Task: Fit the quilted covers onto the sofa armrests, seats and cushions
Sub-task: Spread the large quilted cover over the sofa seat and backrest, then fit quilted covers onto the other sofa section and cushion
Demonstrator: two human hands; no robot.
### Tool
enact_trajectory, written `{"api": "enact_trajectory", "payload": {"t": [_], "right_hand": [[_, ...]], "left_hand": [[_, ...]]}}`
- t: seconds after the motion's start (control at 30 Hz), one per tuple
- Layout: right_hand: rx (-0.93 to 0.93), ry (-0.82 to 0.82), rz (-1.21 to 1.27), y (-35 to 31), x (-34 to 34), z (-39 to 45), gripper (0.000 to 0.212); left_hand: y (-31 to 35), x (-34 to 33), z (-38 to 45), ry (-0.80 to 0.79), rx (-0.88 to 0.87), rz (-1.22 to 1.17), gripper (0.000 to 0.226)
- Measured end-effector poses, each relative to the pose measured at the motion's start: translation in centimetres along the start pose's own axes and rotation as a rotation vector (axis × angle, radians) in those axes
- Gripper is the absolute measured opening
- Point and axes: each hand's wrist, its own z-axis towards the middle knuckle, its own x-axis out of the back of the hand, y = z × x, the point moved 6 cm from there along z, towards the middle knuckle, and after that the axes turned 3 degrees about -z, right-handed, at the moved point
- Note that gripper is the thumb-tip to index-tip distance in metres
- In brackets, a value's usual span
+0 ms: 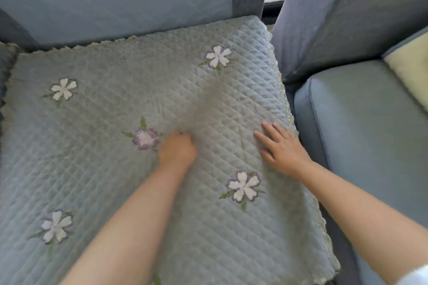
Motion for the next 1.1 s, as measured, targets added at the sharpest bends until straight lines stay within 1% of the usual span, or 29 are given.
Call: {"api": "enact_trajectory", "payload": {"t": [0.13, 0.27, 0.4, 0.5, 0.6, 0.63, 0.73, 0.77, 0.8, 0.83, 0.87, 0.9, 0.93, 0.97, 1.0, 1.03, 1.07, 1.1], "right_hand": [[-0.009, 0.036, 0.043, 3.7, 0.1, -3.4, 0.053], [-0.159, 0.140, 0.243, 9.2, 2.1, -7.2, 0.052], [-0.281, 0.190, 0.403, 15.0, 2.8, -11.1, 0.050], [-0.374, 0.250, 0.482, 20.2, 4.1, -14.8, 0.046], [-0.388, 0.358, 0.544, 23.8, 5.8, -17.7, 0.041], [-0.410, 0.409, 0.575, 26.0, 6.4, -19.4, 0.041], [-0.446, 0.478, 0.631, 28.9, 6.8, -22.5, 0.037], [-0.457, 0.550, 0.630, 30.0, 7.0, -23.9, 0.037], [-0.496, 0.661, 0.631, 31.4, 7.0, -25.3, 0.041], [-0.555, 0.779, 0.583, 32.5, 6.8, -26.5, 0.047], [-0.627, 0.846, 0.483, 33.8, 6.6, -27.6, 0.053], [-0.709, 0.867, 0.401, 35.0, 6.2, -28.5, 0.059], [-0.798, 0.803, 0.421, 36.1, 5.7, -29.0, 0.071], [-0.898, 0.704, 0.507, 37.5, 4.6, -29.1, 0.086], [-0.988, 0.564, 0.601, 38.5, 3.0, -29.0, 0.097], [-1.044, 0.436, 0.649, 39.4, 1.7, -28.7, 0.099], [-1.072, 0.350, 0.696, 40.1, 0.7, -28.3, 0.091], [-1.057, 0.316, 0.738, 40.5, 0.5, -27.8, 0.074]], "left_hand": [[6.1, 0.6, -2.2, -0.015, -0.056, 0.030, 0.036], [14.3, 1.7, -4.6, -0.017, -0.171, 0.056, 0.038], [21.9, 2.7, -7.2, -0.012, -0.304, 0.068, 0.037], [27.8, 4.0, -9.5, -0.004, -0.383, 0.088, 0.034], [32.2, 4.8, -11.1, -0.018, -0.438, 0.099, 0.027], [34.9, 5.1, -11.9, -0.020, -0.473, 0.123, 0.026], [38.8, 5.4, -13.2, -0.021, -0.529, 0.126, 0.032], [40.2, 5.4, -13.7, -0.024, -0.546, 0.115, 0.033], [41.6, 5.3, -14.2, -0.031, -0.561, 0.104, 0.033], [42.6, 5.1, -14.5, -0.035, -0.572, 0.096, 0.033], [43.6, 4.8, -14.8, -0.041, -0.581, 0.088, 0.033], [44.6, 4.4, -15.0, -0.047, -0.595, 0.082, 0.033], [45.2, 3.9, -15.1, -0.052, -0.598, 0.072, 0.033], [45.9, 3.4, -15.2, -0.057, -0.606, 0.067, 0.032], [46.5, 3.0, -15.3, -0.064, -0.611, 0.065, 0.032], [46.7, 2.9, -15.4, -0.067, -0.611, 0.054, 0.031], [47.3, 2.6, -15.4, -0.070, -0.614, 0.048, 0.031], [47.4, 2.5, -15.4, -0.068, -0.611, 0.036, 0.032]]}}
